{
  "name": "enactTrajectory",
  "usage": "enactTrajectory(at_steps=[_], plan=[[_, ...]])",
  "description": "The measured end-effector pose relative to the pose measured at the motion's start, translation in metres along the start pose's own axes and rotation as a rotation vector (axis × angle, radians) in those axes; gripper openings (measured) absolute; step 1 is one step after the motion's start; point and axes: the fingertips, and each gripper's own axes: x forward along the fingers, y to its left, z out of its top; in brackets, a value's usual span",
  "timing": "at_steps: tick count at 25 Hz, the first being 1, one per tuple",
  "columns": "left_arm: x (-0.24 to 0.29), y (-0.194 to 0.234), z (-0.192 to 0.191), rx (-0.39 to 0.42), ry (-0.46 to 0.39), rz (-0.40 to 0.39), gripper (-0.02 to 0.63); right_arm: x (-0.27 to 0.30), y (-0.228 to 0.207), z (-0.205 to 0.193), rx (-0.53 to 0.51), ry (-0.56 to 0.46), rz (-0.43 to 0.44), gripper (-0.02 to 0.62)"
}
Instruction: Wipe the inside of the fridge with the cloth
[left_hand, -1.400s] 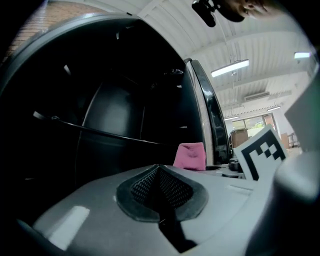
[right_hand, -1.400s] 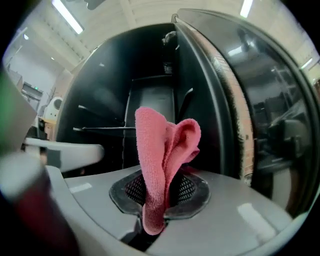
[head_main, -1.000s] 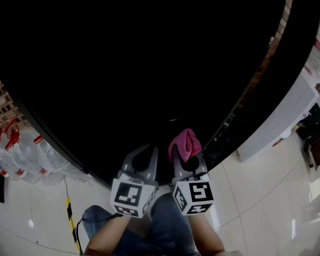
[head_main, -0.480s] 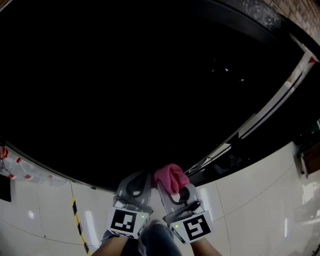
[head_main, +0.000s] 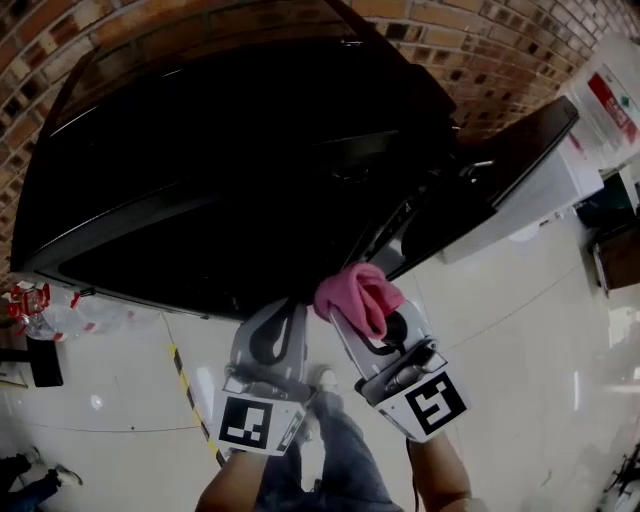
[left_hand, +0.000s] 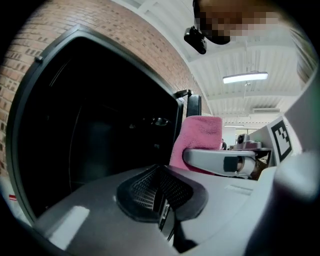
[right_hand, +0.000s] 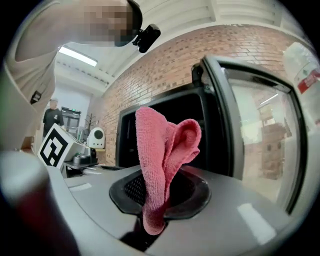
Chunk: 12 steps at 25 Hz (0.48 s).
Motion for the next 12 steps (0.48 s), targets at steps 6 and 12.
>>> enactTrajectory(at_steps=[6, 12], plan=[[0.0, -0.062, 0.04, 0.051, 0.003, -0.045, -0.021, -0.045, -0.033, 0.067, -0.05, -0.114, -0.005, 0.066], [0.028, -0.12, 0.055, 0.078, 0.001, 0.025, -0.021, -0.071, -0.063, 0.088, -0.12, -0.091, 0.122, 0.067]])
